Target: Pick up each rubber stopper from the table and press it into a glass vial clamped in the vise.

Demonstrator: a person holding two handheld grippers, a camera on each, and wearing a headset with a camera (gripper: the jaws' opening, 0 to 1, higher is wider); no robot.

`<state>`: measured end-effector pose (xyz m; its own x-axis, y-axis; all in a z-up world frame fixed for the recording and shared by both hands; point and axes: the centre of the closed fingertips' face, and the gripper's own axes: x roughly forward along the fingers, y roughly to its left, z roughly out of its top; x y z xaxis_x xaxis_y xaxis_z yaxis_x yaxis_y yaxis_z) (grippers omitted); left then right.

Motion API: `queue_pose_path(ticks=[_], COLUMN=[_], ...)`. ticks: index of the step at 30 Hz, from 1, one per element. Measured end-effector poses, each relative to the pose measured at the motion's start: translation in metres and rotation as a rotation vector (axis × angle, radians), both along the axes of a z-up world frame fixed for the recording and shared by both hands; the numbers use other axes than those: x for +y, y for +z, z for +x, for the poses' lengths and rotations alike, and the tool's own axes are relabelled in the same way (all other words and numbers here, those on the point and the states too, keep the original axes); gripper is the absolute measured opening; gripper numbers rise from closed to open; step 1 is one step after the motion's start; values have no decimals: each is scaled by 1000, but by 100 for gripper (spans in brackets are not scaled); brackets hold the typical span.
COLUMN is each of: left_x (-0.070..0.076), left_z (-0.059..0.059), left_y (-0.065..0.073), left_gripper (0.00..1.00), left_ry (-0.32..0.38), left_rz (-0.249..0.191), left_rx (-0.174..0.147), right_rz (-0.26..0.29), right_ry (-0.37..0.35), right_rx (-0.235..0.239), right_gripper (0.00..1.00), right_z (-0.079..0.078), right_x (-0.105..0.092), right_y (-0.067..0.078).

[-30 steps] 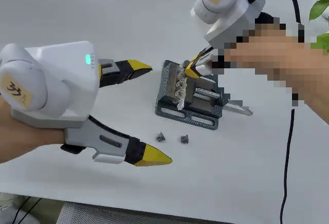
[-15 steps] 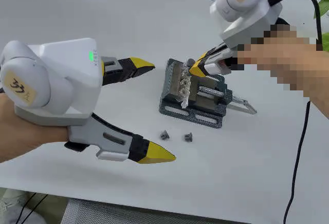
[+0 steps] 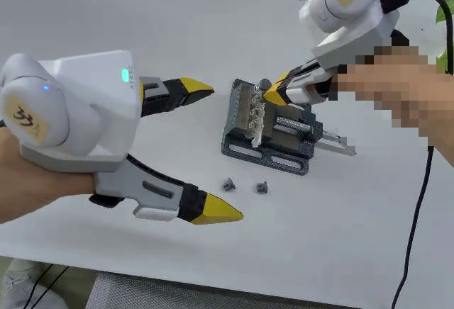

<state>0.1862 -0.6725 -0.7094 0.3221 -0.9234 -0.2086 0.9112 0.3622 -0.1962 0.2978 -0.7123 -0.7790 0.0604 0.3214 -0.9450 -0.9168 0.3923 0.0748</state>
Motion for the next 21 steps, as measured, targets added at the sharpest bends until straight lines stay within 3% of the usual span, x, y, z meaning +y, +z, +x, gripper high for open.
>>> queue_pose_path(ticks=[21], left_x=[1], left_z=[2], left_y=[0], left_gripper=[92], left_ry=[3], left_rz=[-4], left_rx=[1], right_rz=[-16], right_ry=[24], right_rx=[31], right_gripper=[0], right_z=[0], right_x=[5], right_y=[1])
